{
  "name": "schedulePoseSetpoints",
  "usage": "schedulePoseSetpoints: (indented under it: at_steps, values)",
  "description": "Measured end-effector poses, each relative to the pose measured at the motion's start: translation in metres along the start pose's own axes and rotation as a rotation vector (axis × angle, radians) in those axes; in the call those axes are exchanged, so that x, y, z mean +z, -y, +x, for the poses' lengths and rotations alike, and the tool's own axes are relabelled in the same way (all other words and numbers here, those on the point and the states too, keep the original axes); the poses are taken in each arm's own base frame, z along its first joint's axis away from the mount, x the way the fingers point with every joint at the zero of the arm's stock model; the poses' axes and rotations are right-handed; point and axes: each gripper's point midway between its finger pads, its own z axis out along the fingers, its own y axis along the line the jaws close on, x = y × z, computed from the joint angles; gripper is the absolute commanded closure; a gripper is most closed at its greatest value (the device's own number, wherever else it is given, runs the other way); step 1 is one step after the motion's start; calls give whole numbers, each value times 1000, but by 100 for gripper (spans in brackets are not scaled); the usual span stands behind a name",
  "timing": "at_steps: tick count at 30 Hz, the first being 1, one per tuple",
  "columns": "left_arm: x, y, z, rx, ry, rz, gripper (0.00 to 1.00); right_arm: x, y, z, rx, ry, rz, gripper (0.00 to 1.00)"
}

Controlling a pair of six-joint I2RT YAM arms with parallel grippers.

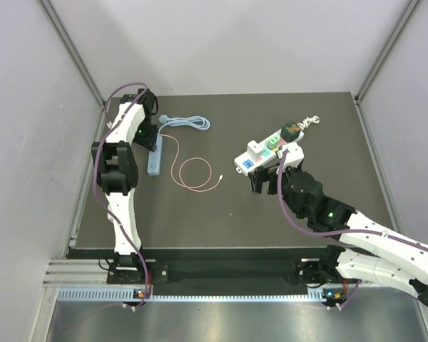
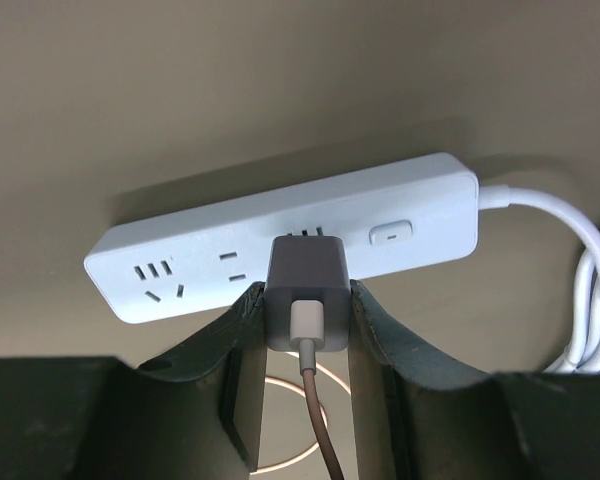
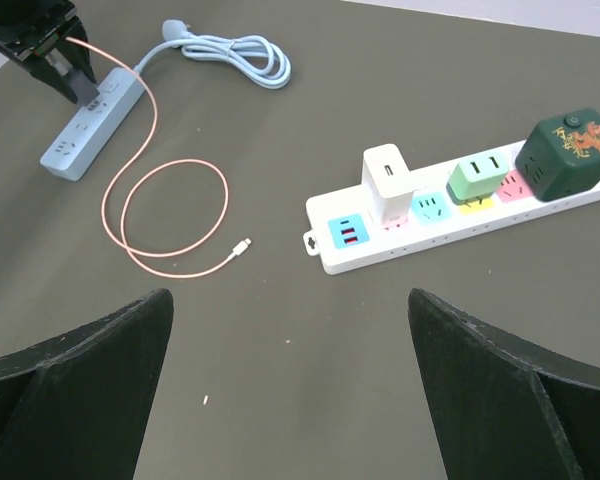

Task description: Insert the plug

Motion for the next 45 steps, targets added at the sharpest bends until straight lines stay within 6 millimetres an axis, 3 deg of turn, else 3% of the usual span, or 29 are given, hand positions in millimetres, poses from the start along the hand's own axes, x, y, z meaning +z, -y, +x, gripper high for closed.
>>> schedulePoseSetpoints:
  at_steps: [45]
  values:
    - [4, 5, -5, -9, 17, 10, 100, 5, 3, 8, -61, -25, 17, 0]
